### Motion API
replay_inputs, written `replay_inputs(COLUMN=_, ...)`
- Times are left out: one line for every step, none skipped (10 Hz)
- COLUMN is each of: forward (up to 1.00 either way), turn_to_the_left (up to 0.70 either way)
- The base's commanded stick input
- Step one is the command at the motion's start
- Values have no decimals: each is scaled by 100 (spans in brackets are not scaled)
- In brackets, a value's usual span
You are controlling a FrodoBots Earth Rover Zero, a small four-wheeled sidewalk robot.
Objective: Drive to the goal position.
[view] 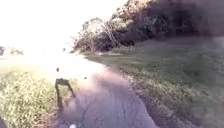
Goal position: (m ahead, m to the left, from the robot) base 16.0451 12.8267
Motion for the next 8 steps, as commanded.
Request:
replay_inputs(forward=85, turn_to_the_left=0)
replay_inputs(forward=85, turn_to_the_left=0)
replay_inputs(forward=85, turn_to_the_left=0)
replay_inputs(forward=85, turn_to_the_left=0)
replay_inputs(forward=85, turn_to_the_left=0)
replay_inputs(forward=85, turn_to_the_left=0)
replay_inputs(forward=85, turn_to_the_left=0)
replay_inputs(forward=85, turn_to_the_left=0)
